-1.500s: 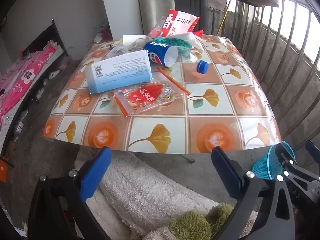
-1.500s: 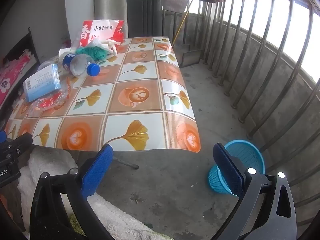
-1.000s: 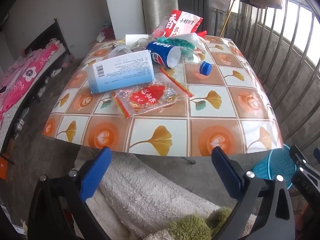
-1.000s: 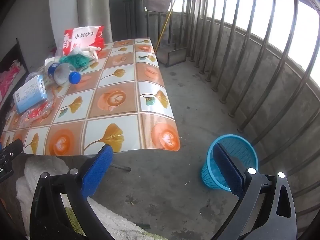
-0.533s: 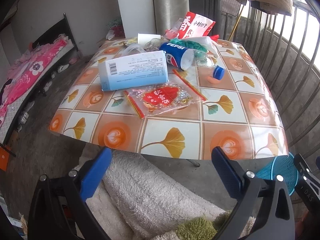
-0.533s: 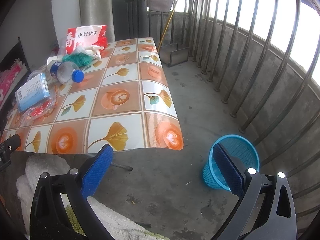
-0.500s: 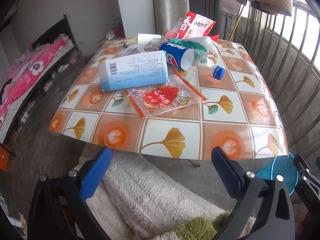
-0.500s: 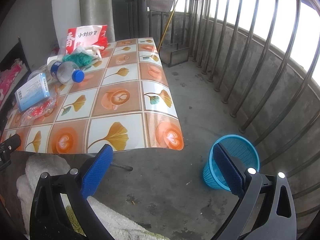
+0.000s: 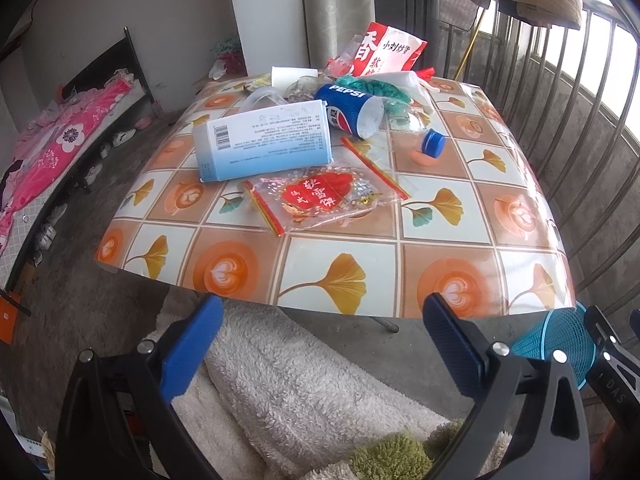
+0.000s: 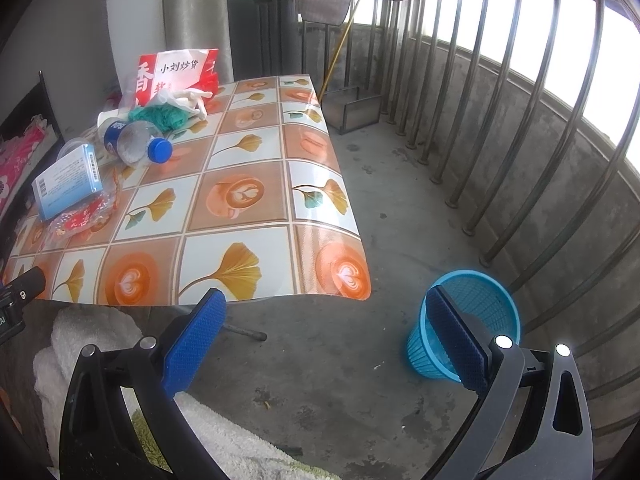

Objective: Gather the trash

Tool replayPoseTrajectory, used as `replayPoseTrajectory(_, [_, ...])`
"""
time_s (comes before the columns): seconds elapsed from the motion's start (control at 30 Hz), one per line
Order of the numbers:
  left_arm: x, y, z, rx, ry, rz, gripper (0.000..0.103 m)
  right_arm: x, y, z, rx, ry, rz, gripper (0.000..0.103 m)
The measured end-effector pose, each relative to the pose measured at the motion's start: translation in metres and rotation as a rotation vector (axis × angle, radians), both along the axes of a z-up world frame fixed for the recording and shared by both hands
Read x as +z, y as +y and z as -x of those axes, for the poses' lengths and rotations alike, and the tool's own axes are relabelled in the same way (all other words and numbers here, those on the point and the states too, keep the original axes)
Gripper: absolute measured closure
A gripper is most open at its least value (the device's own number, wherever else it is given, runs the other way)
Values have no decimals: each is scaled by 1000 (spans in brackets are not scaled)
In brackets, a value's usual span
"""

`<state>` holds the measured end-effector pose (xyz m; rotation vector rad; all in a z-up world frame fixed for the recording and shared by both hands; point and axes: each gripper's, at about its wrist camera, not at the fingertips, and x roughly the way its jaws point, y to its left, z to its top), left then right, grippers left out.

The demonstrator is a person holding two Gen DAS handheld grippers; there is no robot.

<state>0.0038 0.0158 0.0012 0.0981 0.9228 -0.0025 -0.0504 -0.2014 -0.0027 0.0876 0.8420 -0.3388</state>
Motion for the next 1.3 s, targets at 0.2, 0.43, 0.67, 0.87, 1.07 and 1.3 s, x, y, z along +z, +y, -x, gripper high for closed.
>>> replayPoseTrajectory(0.2, [0, -1, 0, 0, 0, 0, 5, 0, 1, -1, 2, -1, 0, 6])
replayPoseTrajectory(0.43, [-1, -4, 0, -3, -2, -3, 5, 1, 2, -3, 6, -2, -2, 6])
replayPoseTrajectory(0.67, [-1, -5, 0, -1, -2, -2, 5, 2, 2, -4, 8, -3, -3, 6])
replayPoseTrajectory(0.87, [0, -5, -1, -1, -1, -2, 5, 3, 2, -4, 9, -4, -4, 6])
replayPoseTrajectory(1.07, [0, -5, -1, -2, -1, -3, 5, 3, 4, -6, 11, -1, -4, 6])
replayPoseTrajectory(1.3, [0, -4, -1, -2, -1, -2, 5, 2, 3, -6, 10, -1, -5, 6])
